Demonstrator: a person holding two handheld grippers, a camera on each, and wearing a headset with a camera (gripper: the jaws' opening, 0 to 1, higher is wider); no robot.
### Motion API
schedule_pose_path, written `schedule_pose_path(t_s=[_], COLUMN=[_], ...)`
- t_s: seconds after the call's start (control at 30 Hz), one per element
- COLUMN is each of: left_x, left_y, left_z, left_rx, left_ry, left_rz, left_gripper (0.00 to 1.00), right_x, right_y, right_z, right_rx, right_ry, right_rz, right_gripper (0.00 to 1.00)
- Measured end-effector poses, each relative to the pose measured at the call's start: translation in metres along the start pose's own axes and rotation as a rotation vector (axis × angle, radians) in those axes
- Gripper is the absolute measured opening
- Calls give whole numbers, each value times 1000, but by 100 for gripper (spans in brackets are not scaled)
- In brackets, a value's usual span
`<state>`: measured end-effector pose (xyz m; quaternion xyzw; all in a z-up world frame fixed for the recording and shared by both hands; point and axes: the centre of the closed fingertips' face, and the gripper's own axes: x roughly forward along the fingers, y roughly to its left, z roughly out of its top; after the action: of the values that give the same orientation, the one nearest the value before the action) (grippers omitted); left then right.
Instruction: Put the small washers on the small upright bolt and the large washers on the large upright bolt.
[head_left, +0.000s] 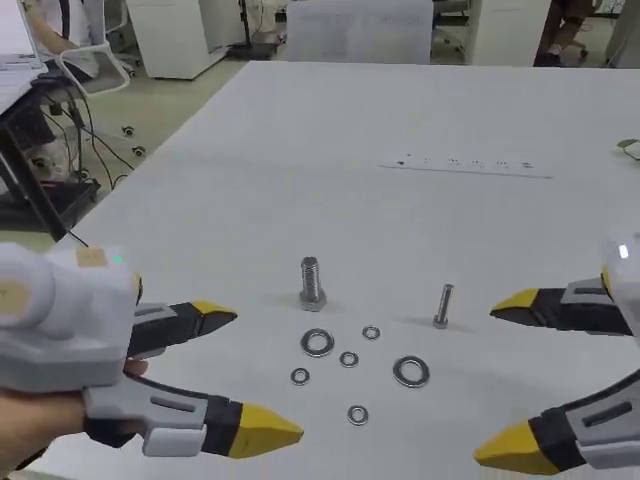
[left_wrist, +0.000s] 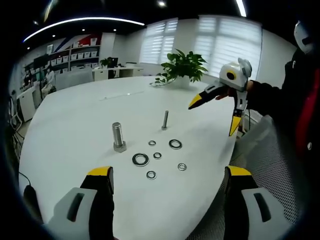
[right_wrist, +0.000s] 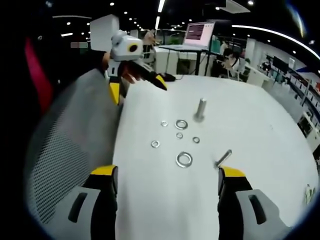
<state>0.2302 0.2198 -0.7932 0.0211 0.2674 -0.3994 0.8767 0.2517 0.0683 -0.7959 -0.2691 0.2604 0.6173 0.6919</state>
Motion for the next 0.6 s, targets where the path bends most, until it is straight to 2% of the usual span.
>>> schedule_pose_path(t_s=[0.3,0.43,0.6], left_x=[1,2,2], left_y=[2,2,4], left_z=[2,1,0], left_rx=[-3,0,-1], left_ry=[-9,-6,-9], left_rz=[14,12,16], left_gripper=[91,91,91], right_x=[13,20,29], right_y=[-5,-8,-15], right_z=[9,8,12], right_rx=[-87,-144,-162], right_ry=[77,136,164], right_rz=[59,86,115], right_gripper=[78,75,73])
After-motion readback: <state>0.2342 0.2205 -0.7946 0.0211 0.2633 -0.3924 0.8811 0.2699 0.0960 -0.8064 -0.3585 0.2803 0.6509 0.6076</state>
